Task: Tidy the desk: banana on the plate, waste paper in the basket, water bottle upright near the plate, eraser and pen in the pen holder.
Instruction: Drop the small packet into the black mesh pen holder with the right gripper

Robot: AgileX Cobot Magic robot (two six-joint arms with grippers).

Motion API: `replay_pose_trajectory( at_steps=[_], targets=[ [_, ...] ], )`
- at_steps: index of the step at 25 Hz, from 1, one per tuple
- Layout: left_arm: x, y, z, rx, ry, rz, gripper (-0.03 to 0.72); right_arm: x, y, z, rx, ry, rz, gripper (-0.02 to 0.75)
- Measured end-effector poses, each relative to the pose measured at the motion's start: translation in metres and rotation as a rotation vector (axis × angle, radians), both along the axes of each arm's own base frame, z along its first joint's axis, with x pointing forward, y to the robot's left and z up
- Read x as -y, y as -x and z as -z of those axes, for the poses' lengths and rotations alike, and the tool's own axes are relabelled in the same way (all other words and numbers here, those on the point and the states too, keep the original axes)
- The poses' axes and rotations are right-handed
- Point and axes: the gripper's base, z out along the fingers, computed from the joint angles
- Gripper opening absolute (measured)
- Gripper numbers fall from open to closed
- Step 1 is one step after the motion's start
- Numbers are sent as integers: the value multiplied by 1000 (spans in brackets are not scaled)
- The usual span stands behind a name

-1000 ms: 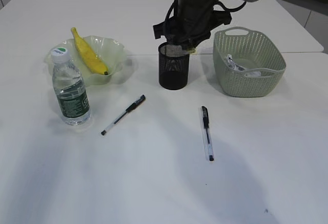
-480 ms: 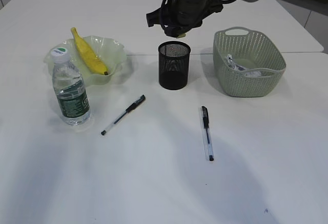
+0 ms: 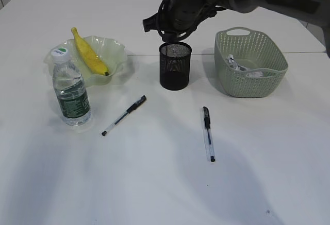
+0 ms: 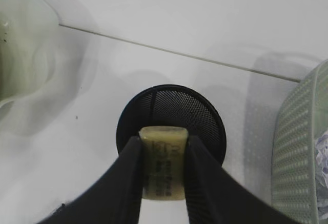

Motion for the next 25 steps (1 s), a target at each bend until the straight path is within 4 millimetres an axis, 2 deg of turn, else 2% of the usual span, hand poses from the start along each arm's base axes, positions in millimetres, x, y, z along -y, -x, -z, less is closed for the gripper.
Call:
replay_pose_trajectory(
  at_steps=[13, 19, 25],
  targets=[
    [0, 0, 0, 0, 0, 0, 489, -2, -6, 2, 58, -4, -32, 176],
    [0, 0, 0, 0, 0, 0, 489, 11, -15, 0, 86, -42, 6, 176],
    [0, 0, 0, 2, 0, -1, 489, 12, -19, 0, 121, -55, -5, 176]
  ],
)
